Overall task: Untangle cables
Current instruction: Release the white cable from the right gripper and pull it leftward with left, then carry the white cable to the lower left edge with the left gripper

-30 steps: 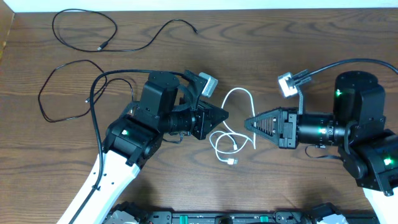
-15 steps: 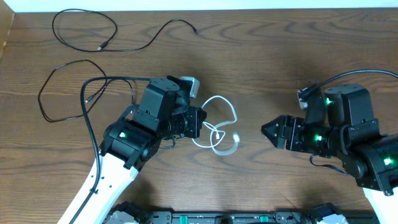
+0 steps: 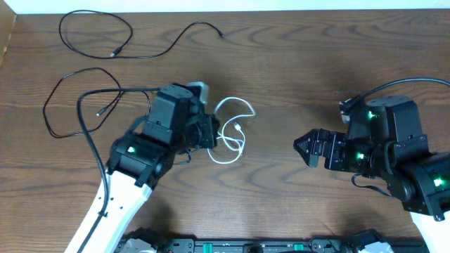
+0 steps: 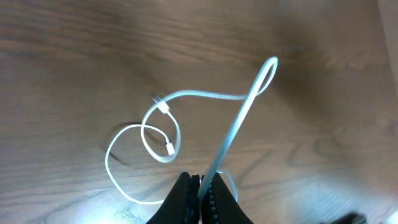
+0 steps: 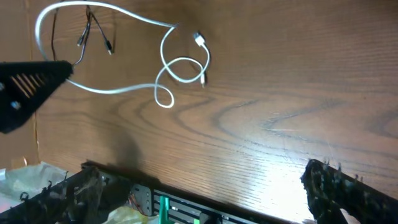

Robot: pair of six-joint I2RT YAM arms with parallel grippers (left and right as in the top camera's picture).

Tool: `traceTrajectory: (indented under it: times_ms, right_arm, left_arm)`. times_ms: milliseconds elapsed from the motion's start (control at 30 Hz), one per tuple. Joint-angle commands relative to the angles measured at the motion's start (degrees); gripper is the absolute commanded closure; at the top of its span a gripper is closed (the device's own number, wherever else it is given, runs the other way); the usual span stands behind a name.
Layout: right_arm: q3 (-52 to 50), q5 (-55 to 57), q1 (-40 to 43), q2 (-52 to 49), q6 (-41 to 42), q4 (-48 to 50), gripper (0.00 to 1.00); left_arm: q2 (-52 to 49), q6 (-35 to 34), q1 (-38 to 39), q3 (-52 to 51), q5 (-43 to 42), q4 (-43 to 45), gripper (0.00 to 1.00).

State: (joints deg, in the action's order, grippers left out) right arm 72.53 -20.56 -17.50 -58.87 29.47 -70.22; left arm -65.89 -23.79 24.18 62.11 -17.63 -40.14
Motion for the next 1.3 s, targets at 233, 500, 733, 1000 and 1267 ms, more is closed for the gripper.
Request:
traceTrajectory:
  times_ms: [233, 500, 733, 1000, 1267]
  right_arm:
    - [-0.7, 0.76, -0.59, -0.09, -0.85, -0.31, 0.01]
    - [-0.7, 0.76, -0.59, -1.09, -0.85, -0.28, 0.01]
    - [-0.7, 0.76, -0.59, -2.93, -0.85, -0.28, 0.01]
    - [-0.7, 0.76, -0.59, -5.51, -0.85, -0.26, 0.01]
    - [-0.7, 0.76, -0.61, -8.15, -0.87, 0.13, 0.01]
  left_arm:
    - [6.23, -6.08, -12.7, 0.04, 0.39, -1.38, 0.93]
    - [6.36, -7.21, -29.24, 0.04, 2.51, -6.67, 0.93]
    - [5.66, -7.21, -43.41, 0.02, 4.87, -7.65, 0.92]
    - [4.59, -7.69, -54.99, 0.0, 9.38, -7.82, 0.93]
    - [0.72, -12.63, -63.36, 0.0, 34.6, -2.62, 0.92]
